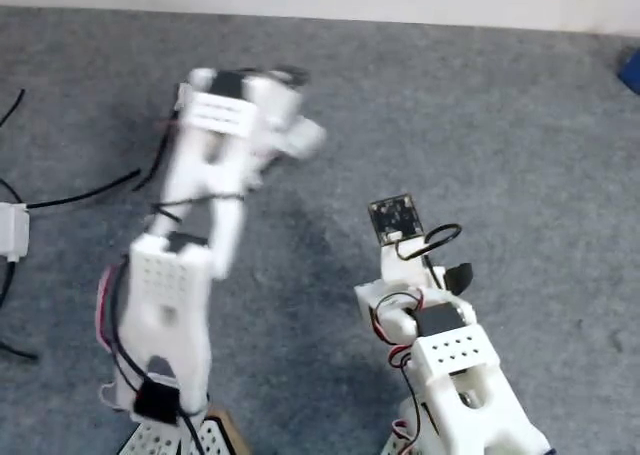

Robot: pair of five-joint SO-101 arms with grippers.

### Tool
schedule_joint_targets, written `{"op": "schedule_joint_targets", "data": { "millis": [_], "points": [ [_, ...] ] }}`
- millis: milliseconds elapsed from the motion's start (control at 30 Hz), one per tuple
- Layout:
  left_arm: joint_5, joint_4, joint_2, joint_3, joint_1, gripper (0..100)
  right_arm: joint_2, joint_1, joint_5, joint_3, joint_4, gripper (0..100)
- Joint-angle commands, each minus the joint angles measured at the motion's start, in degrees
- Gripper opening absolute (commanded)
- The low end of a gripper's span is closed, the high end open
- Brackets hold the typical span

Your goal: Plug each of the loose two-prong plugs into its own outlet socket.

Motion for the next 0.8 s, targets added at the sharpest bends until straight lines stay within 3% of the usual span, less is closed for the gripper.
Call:
{"op": "schedule_joint_targets", "data": {
  "millis": [0,167,267,400,567,767],
  "points": [
    [5.7,1.0,-19.9,15.7,11.9,1,-0.7,2.6,0.0,-0.5,-0.7,54.6],
    [6.0,1.0,-37.0,40.7,13.6,1,-0.7,4.8,0.0,-0.7,-0.8,54.6],
    [3.5,1.0,-44.4,56.0,7.0,1,-0.7,5.1,0.0,-0.8,-0.8,54.6],
    [-8.3,0.9,-48.6,71.2,-6.4,1,-0.7,5.1,-0.3,-0.8,-0.7,54.6],
    [-20.8,0.9,-48.7,78.7,-20.2,1,-0.7,5.1,-0.3,-0.8,-0.7,54.6],
    [-30.4,0.9,-48.7,81.7,-23.9,1,-0.7,5.1,-0.4,-0.8,-0.7,54.6]
  ]
}}
